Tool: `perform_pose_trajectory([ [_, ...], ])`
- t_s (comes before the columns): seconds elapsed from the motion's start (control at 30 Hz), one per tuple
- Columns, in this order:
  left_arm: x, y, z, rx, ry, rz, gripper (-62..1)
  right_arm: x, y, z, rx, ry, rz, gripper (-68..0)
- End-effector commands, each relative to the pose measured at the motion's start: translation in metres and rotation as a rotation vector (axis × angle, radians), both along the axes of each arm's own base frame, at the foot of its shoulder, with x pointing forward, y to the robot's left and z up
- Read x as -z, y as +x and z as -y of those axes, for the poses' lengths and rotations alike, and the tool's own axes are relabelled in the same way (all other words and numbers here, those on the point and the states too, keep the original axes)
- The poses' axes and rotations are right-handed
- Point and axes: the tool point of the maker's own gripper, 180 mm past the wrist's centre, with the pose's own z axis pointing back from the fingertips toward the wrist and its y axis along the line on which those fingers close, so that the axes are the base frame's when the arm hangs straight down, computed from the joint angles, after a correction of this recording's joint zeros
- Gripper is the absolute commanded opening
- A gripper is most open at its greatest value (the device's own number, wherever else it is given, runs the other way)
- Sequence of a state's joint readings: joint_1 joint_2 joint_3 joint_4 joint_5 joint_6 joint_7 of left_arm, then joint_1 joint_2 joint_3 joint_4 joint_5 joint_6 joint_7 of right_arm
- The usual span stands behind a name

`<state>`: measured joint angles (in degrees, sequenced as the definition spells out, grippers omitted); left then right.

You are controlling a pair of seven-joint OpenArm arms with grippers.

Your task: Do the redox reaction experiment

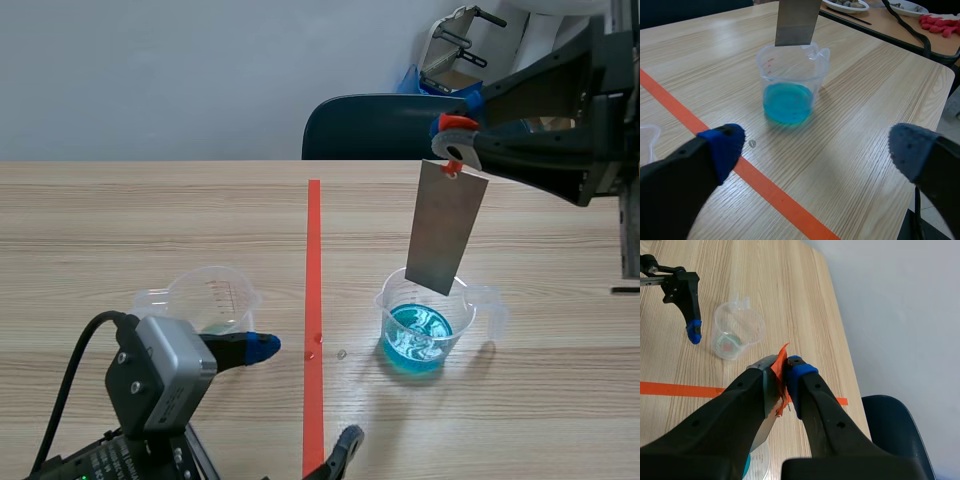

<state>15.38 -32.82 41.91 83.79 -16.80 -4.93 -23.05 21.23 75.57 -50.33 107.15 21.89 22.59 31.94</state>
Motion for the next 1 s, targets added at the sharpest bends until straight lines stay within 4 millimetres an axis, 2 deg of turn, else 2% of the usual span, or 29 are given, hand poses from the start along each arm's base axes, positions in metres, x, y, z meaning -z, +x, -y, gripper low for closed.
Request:
perform_pose_trajectory([
  [0.0,-0.0119,0.0044,0.0031,-0.008,-0.042,0.024,1.4,-0.0099,-0.0014,-0.0037,-0.015,0.028,0.018,-66.9],
  [0.27,-0.0103,0.0105,-0.0022,-0.049,-0.017,0.04,1.4,-0.0099,-0.0014,-0.0037,-0.015,0.028,0.018,-66.9],
  [0.97,-0.0067,0.0087,-0.0022,-0.047,-0.005,0.025,1.4,-0.0099,-0.0014,-0.0037,-0.015,0.028,0.018,-66.9],
])
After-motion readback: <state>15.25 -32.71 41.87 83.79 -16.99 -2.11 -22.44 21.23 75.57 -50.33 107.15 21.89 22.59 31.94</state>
